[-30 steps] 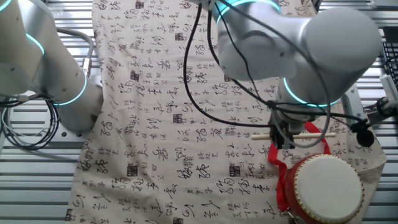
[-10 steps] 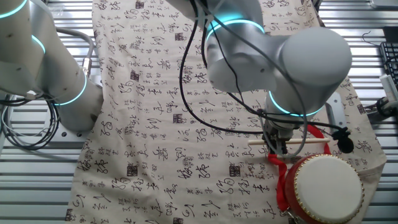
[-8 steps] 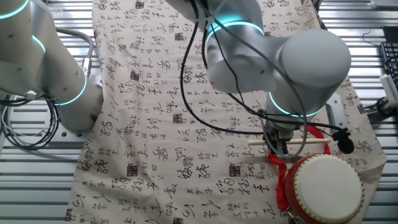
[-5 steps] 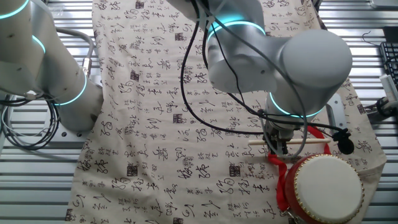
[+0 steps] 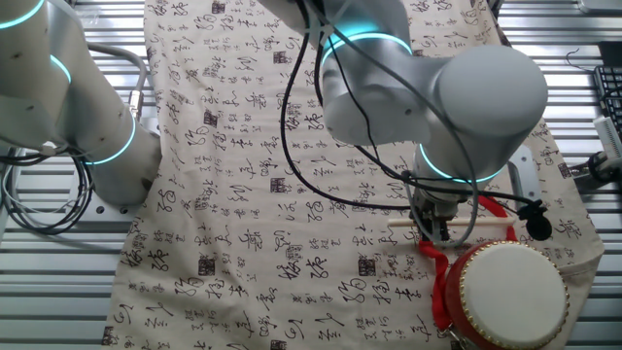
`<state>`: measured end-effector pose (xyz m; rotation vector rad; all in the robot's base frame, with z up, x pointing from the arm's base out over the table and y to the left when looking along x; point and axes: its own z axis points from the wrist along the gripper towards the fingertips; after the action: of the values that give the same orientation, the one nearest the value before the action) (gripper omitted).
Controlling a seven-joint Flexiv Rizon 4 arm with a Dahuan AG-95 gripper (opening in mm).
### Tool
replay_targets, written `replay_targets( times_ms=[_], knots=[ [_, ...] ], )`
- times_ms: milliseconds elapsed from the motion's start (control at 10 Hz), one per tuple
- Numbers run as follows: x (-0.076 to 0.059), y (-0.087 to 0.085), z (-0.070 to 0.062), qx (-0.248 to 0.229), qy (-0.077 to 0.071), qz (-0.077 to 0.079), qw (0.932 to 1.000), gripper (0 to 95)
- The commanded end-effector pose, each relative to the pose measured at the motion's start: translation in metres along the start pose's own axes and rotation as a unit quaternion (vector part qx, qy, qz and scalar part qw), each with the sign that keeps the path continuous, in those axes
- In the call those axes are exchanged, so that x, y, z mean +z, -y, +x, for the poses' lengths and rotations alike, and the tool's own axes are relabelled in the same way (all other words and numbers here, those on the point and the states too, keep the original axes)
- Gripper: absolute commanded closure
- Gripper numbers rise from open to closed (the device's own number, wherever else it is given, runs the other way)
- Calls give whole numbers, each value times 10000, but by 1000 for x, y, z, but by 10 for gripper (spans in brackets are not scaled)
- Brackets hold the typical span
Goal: Play the drum
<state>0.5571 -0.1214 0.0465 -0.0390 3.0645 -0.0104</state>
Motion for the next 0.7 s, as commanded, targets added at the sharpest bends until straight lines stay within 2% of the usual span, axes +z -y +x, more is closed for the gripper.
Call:
replay_targets(
  times_ms=[100,700],
  knots=[
    [0,0,0,-8,15,7,10000,760],
    [-2,0,-1,-32,22,13,10000,760]
  ],
)
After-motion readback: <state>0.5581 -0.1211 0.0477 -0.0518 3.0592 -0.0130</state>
